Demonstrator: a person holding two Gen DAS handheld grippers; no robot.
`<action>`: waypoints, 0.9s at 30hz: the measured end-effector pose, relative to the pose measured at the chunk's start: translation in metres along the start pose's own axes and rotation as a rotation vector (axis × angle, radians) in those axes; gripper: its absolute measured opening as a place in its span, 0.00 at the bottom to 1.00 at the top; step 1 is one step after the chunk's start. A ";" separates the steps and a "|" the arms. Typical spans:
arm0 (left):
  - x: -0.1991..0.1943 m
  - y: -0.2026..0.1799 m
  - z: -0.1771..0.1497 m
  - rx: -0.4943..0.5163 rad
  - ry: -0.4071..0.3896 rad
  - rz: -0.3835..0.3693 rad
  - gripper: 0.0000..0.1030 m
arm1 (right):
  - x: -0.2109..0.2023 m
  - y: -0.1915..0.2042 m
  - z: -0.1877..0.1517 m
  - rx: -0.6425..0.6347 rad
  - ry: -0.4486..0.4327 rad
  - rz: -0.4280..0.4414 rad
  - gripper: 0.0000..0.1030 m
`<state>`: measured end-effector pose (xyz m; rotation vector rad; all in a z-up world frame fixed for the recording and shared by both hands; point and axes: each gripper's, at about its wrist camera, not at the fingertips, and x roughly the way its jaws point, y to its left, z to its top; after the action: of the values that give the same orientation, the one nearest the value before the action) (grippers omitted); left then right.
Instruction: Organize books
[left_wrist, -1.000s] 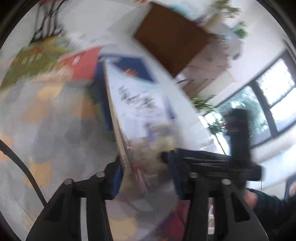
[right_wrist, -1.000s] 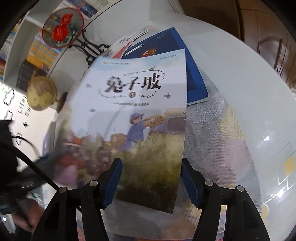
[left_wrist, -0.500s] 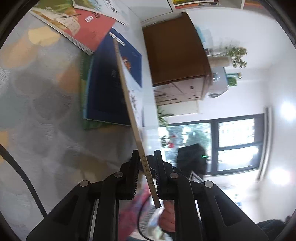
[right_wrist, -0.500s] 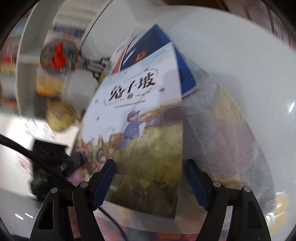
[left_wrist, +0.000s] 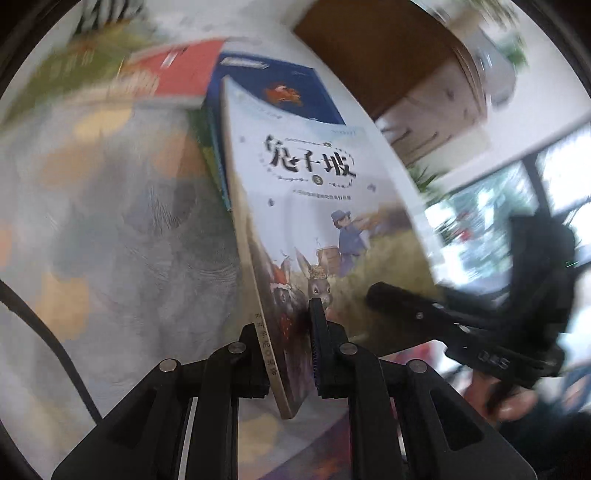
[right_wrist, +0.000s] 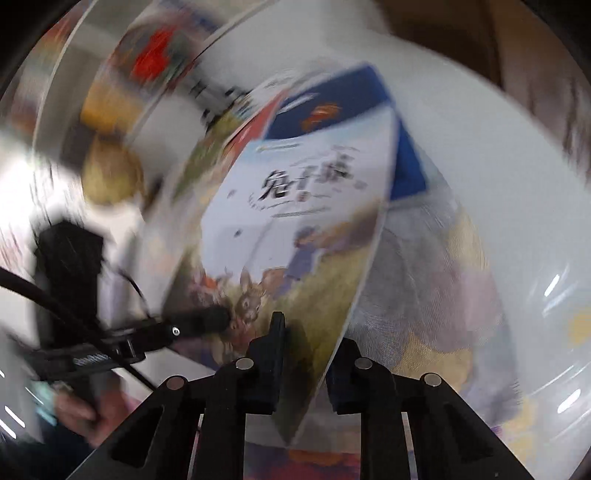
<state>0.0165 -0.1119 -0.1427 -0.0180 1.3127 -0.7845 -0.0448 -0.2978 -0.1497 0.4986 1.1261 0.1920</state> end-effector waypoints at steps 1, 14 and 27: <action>-0.002 -0.007 -0.003 0.027 -0.007 0.027 0.13 | -0.002 0.012 -0.002 -0.067 0.002 -0.033 0.19; -0.063 -0.024 -0.076 -0.023 -0.146 0.074 0.14 | -0.034 0.063 -0.052 -0.373 0.018 -0.002 0.19; -0.169 0.031 -0.101 -0.144 -0.390 0.161 0.14 | -0.045 0.163 -0.047 -0.596 -0.050 0.097 0.19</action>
<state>-0.0622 0.0409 -0.0417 -0.1703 0.9833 -0.5165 -0.0902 -0.1598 -0.0515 0.0251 0.9376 0.5759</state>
